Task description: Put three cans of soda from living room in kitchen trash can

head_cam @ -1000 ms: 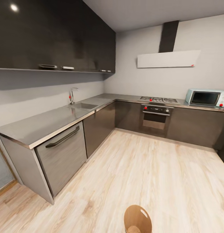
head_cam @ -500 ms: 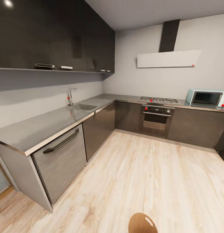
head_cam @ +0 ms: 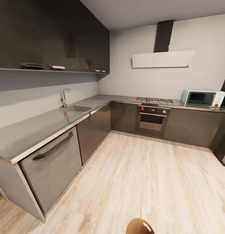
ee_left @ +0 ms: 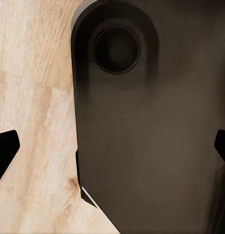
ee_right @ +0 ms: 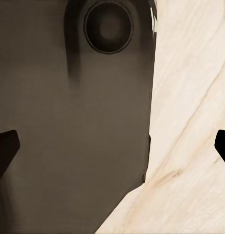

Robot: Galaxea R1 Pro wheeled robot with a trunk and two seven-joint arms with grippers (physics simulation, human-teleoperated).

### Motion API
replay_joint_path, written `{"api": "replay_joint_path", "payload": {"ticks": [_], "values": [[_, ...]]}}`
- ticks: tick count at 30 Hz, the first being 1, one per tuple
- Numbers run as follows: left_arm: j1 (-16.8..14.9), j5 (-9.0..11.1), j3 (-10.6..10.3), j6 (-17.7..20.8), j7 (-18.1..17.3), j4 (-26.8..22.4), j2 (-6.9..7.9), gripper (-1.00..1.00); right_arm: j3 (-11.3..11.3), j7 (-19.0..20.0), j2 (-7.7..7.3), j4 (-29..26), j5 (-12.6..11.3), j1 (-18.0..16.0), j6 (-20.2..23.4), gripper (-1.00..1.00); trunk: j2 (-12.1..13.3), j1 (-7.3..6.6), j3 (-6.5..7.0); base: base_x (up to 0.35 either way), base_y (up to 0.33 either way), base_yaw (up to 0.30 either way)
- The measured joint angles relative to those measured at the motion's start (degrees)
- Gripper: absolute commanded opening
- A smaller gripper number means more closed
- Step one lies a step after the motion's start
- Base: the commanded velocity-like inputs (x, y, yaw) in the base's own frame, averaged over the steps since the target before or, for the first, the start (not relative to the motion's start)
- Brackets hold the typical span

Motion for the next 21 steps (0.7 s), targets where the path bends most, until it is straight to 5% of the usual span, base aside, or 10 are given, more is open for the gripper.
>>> {"api": "replay_joint_path", "payload": {"ticks": [16,21], "values": [[0.00,0.03,0.00,-0.09,0.00,-0.01,-0.02,1.00,0.35,0.05,0.23,-0.59,0.44,0.00,-0.47,1.00,0.00,0.00,0.00,0.052,-0.022,-0.033],[-0.02,0.05,0.00,-0.09,-0.06,0.00,-0.01,1.00,0.36,-0.05,0.20,-5.06,0.53,-0.04,-0.31,1.00,0.00,0.00,0.00,0.003,0.002,-0.001]]}}
